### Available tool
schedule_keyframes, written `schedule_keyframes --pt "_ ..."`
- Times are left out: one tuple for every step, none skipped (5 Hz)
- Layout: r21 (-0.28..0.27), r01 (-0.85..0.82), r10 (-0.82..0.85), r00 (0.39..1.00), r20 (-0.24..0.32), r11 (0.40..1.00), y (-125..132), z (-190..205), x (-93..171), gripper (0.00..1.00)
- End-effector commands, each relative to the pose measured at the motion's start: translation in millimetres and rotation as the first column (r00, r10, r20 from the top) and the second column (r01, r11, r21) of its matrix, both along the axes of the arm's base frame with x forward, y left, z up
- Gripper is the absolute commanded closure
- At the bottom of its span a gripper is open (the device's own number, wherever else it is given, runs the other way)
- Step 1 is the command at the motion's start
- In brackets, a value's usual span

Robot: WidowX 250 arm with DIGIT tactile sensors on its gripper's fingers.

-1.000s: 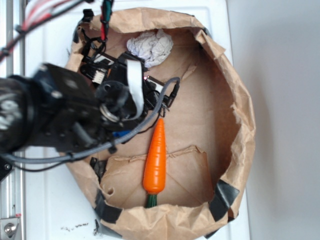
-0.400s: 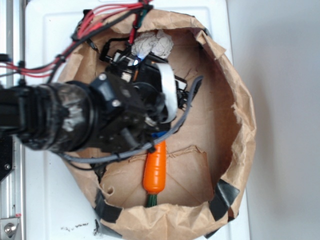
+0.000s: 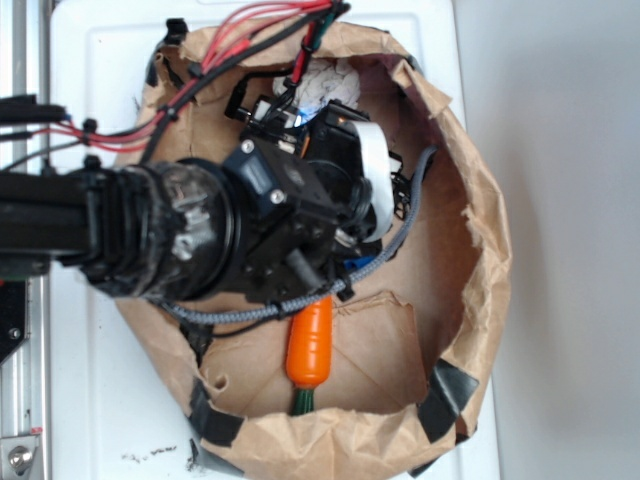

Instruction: Grab the white paper.

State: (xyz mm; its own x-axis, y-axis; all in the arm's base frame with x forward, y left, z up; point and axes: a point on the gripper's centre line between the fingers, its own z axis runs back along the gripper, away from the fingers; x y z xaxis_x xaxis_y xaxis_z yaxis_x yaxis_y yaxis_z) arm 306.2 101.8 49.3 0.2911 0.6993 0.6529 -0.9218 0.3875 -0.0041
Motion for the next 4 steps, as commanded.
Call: schedule_keyframes --pt "0.066 -0.051 0.047 0.997 0.057 0.997 21 18 -1 0.0" --pt "0.072 -0.046 0.043 0.998 0.051 0.996 20 16 0 0.0" --pt "0.022 0.014 -0.014 0.999 0.032 1.0 17 29 -15 0.0" --pt "-0.025 0.121 -0.121 0.993 0.019 0.992 20 50 -30 0.0"
